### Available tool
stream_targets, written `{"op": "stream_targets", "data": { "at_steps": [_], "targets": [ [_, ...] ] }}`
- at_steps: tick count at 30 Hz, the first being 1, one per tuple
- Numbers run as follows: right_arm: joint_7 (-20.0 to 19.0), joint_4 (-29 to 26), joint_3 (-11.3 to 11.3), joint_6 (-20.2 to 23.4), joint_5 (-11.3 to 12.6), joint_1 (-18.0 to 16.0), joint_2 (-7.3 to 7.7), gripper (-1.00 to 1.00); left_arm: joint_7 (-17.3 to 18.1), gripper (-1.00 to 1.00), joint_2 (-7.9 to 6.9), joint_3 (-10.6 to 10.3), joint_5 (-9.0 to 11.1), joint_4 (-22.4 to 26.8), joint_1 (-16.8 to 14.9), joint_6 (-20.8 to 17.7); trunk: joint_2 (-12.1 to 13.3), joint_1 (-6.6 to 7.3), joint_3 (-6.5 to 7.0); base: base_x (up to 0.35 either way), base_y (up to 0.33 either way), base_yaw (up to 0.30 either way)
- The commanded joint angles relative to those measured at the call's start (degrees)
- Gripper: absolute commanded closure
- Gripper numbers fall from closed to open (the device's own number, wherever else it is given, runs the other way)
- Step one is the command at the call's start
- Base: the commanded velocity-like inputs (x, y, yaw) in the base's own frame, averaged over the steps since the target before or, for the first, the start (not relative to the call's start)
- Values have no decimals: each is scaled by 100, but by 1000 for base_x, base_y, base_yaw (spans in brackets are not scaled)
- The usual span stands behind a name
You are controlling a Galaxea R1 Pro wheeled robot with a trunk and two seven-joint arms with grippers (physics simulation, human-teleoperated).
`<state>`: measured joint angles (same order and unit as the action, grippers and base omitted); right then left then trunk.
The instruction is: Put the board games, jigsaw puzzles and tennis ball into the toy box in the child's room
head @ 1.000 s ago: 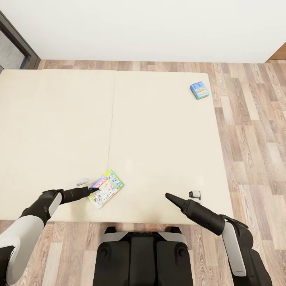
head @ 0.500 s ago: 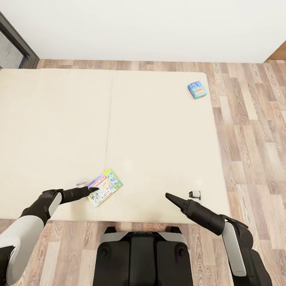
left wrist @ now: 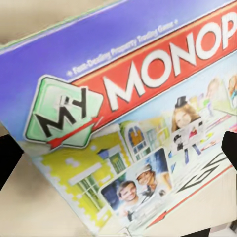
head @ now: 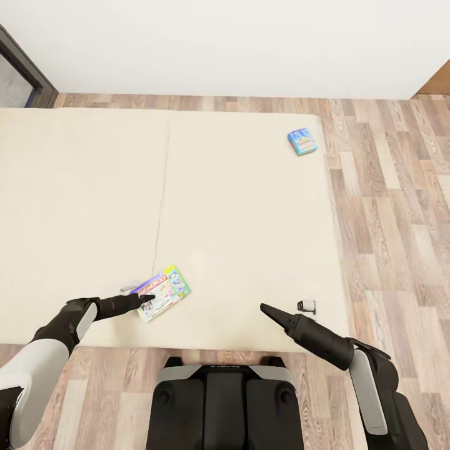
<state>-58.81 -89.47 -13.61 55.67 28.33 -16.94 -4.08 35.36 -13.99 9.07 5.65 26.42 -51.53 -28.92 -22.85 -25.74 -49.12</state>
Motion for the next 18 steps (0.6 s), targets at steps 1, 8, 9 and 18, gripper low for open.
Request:
{"op": "stream_targets", "data": {
  "at_steps": [1,8,9,18],
  "targets": [
    [-25,0,-10,22,-12,-3,-5,-100,15,-100,4,7,103,-5,2,-81,-7,-5,-6,0,-102,0],
    [-25,0,-10,22,-19,-4,-5,-100,15,-100,8,7,103,3,2,-85,-7,-5,-6,0,-30,0],
    [-25,0,-10,22,-21,-5,-5,-100,15,-100,9,7,103,3,2,-85,-7,-5,-6,0,-38,0],
    [-25,0,-10,22,-29,-2,-2,-100,15,-100,10,7,103,3,2,-84,-7,-5,-6,0,-147,0]
  ]
}}
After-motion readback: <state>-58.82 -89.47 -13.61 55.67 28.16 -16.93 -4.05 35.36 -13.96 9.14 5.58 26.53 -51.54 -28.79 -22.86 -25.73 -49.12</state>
